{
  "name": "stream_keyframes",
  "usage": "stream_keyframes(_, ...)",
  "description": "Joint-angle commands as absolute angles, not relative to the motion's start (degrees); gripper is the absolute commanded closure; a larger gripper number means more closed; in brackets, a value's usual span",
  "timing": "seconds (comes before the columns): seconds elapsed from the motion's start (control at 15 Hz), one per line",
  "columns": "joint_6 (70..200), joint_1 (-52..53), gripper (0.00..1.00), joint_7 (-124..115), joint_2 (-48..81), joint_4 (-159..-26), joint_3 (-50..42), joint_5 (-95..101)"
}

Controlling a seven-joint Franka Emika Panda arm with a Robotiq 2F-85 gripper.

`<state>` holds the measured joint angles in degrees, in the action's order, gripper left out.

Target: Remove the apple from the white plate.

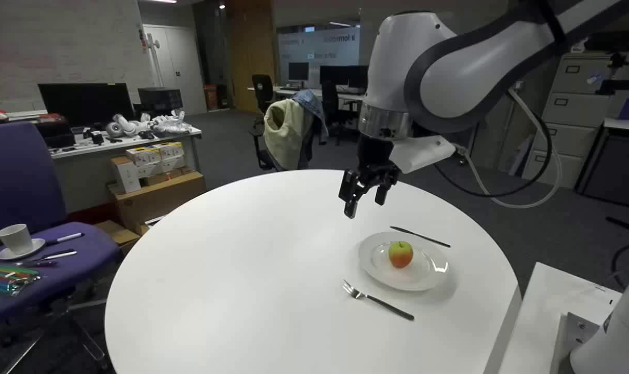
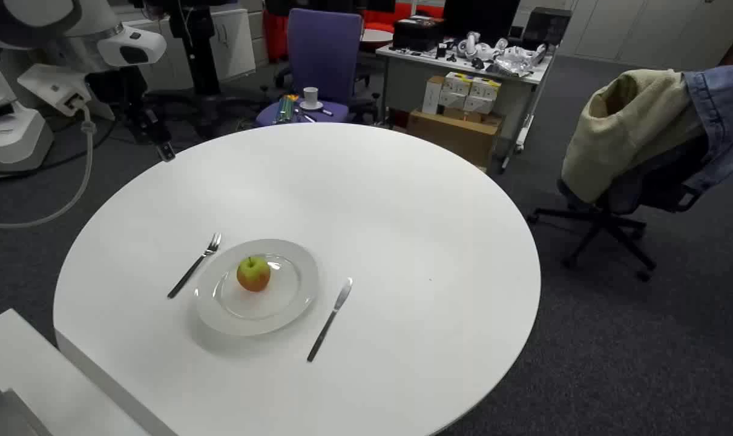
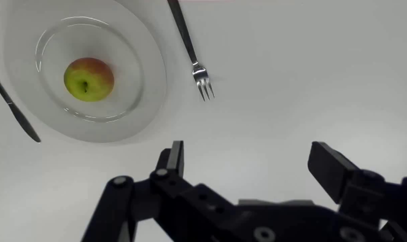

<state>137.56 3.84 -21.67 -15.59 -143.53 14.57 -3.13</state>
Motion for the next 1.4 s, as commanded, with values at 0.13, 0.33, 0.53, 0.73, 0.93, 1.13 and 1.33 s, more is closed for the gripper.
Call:
stream_keyframes(0.13,137.9,4.7,0.00,-21.3,-15.6,-143.9,13.4,-2.4)
stream_keyframes(0.33,138.6,3.7,0.00,-21.8,-16.3,-145.8,12.9,-0.6)
stream_keyframes(0.53,139.2,2.3,0.00,-22.5,-17.5,-148.9,11.1,0.4)
stream_keyframes(0.73,140.0,0.6,0.00,-21.7,-18.0,-152.0,8.7,1.4)
stream_keyframes(0.93,142.8,-0.9,0.00,-16.8,-18.5,-154.8,5.6,3.0)
stream_keyframes(1.13,146.8,-1.9,0.00,-8.9,-18.1,-156.6,2.1,4.2)
stream_keyframes(1.33,149.3,-1.7,0.00,0.4,-16.7,-157.0,-1.5,2.5)
